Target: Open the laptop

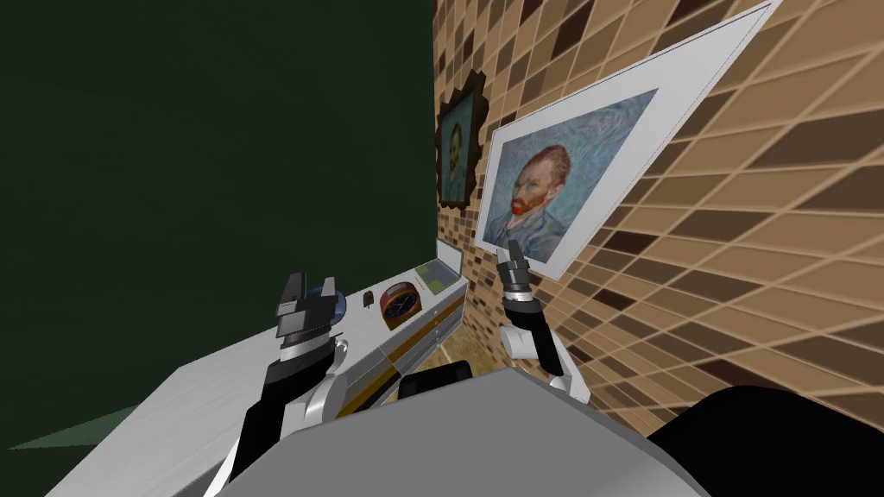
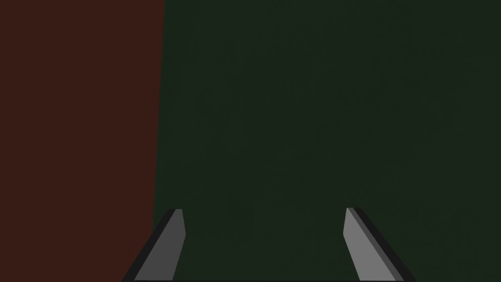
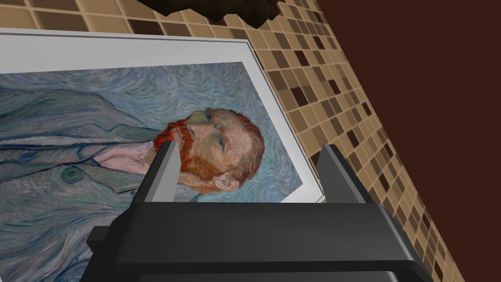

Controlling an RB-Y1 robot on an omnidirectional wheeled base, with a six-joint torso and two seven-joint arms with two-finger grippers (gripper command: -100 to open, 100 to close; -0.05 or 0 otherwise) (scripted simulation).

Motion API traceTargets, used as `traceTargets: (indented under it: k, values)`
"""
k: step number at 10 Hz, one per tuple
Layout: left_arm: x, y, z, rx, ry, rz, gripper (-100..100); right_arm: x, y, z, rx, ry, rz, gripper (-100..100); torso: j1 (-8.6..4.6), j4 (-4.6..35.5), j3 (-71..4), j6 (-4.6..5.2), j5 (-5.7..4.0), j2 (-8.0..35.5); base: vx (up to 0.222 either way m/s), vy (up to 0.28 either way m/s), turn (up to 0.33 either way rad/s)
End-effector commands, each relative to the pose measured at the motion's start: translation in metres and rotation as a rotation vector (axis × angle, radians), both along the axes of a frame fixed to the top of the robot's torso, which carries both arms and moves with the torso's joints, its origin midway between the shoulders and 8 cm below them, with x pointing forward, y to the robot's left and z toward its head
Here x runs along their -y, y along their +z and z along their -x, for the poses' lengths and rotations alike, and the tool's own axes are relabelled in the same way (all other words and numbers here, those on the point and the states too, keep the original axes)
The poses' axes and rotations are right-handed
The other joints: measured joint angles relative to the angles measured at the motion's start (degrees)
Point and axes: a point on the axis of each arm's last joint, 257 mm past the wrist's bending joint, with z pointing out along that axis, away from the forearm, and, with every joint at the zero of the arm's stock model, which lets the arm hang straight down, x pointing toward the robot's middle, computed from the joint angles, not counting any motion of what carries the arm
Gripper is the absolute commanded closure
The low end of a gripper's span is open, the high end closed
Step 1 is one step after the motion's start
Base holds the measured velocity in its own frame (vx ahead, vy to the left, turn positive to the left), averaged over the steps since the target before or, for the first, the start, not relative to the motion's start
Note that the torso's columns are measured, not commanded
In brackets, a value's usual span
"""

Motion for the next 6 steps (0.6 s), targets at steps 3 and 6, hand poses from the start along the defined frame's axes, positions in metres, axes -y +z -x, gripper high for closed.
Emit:
traceTargets:
  k: [3,6]
  values:
    - [0.0,0.0001,0.0,0.0,0.0,0.0,0,0.0,0.0001,0.0,0.0,0.0,0.0,0,0.0,10.06,-20.14,0.0,0.0,10.03,0.0,0.0,0.0]
    - [0.0,0.0001,0.0001,0.0,0.0,0.0,0,0.0,0.0001,0.0001,0.0,0.0,0.0,0,0.0,22.68,-45.36,0.0,0.0,22.69,0.0,0.0,0.0]
